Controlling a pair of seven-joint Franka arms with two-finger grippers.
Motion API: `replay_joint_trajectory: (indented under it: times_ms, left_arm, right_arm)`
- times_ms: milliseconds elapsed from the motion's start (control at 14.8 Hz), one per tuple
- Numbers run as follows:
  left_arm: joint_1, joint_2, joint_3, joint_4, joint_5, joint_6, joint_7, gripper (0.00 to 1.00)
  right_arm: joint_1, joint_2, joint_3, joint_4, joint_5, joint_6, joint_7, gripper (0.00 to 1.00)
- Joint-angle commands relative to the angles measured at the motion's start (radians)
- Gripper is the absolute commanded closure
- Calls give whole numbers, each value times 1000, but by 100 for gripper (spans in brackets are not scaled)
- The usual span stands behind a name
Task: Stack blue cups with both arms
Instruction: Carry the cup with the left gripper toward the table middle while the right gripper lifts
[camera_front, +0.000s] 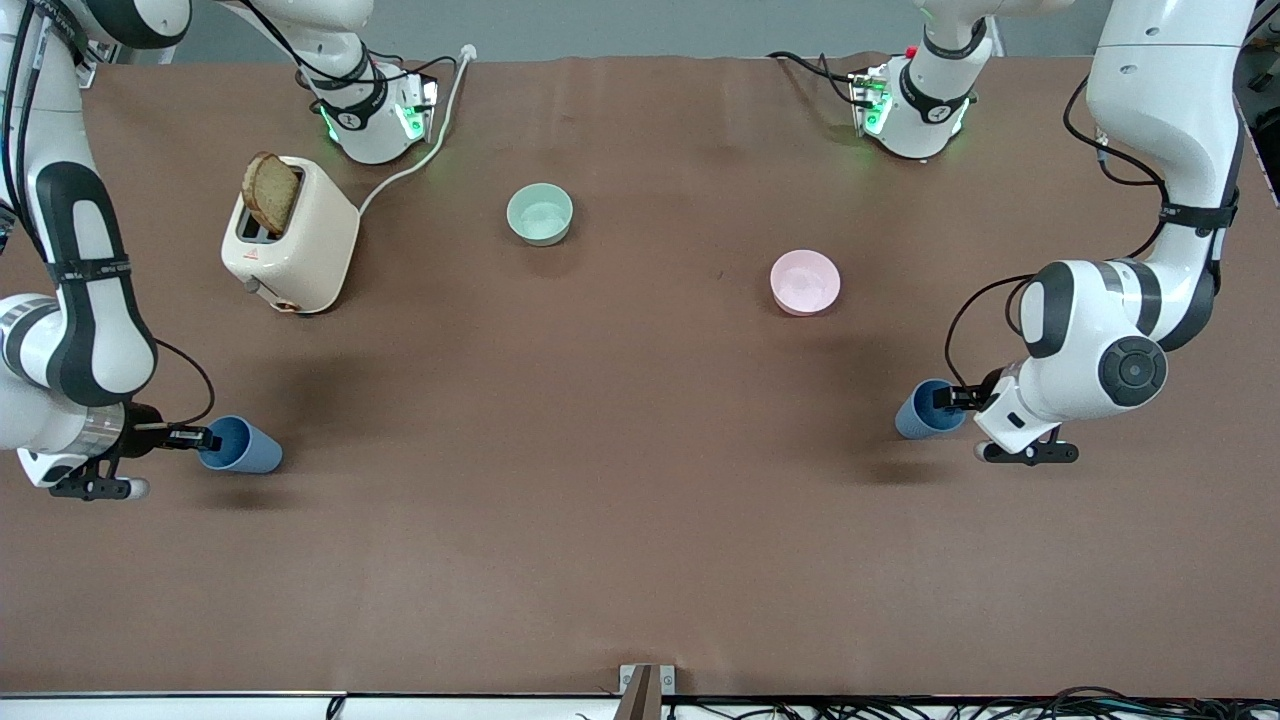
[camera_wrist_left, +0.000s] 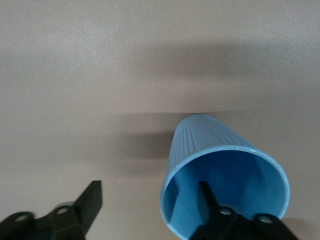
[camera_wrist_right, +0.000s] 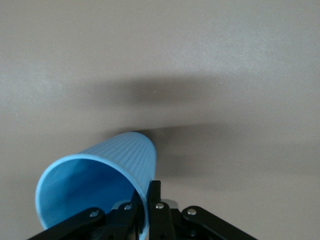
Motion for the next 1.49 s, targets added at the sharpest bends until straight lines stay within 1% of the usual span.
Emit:
replay_joint_trajectory:
  times_ms: [0,135,203,271,339,474,542,609,677,745,812,880,1016,1083,1286,1422]
  left_arm:
    - [-2,4,-4,8,18,1,7,46]
    - [-2,3,-5,9,18,-6,4,70]
    - [-2,-3,-7,9,18,-10,7,87]
    - [1,-6,-14,11,18,-15,8,98]
    - [5,-11,-25,18,18,-22,8,99]
    - [7,-32,-25,47,19,-39,10,99]
    - [4,-41,-25,84,19,-62,11,99]
    - [-1,-43,-34,133,19,-116,19,99]
    - [-2,-42,-57,200,19,-181,19,100]
    - [-4,-35,-89,260,19,-240,19,100]
    - [-4,-29,-128,313,19,-277,19,99]
    - [-5,-17,-183,351,16,-291,19,100]
    - [-18,20,-298,373,14,-291,14,100]
    - [-50,44,-329,393,16,-283,5,100]
    - [-200,145,-331,482,16,-280,5,100]
    - [-287,194,-327,515,18,-257,4,100]
  right_arm:
    - [8,-27,3,30,6,-63,9,95]
    - [12,-71,0,88,-3,-191,26,95]
    - [17,-100,0,124,-21,-265,56,95]
    - [29,-124,3,157,-62,-319,96,96]
    - [47,-150,6,181,-98,-362,137,97]
    - [69,-232,5,189,-110,-431,169,97]
    - [77,-278,5,185,-112,-463,169,97]
    - [80,-323,3,185,-118,-506,169,97]
    - [86,-373,6,183,-145,-551,170,97]
    - [100,-433,8,177,-179,-595,176,97]
    - [101,-476,8,166,-184,-638,182,97]
    - [103,-519,8,148,-184,-661,184,97]
    - [110,-593,9,99,-184,-665,190,97]
    - [124,-617,9,78,-184,-663,193,97]
    - [155,-648,12,59,-170,-660,217,97]
    - [189,-658,12,62,-163,-665,270,98]
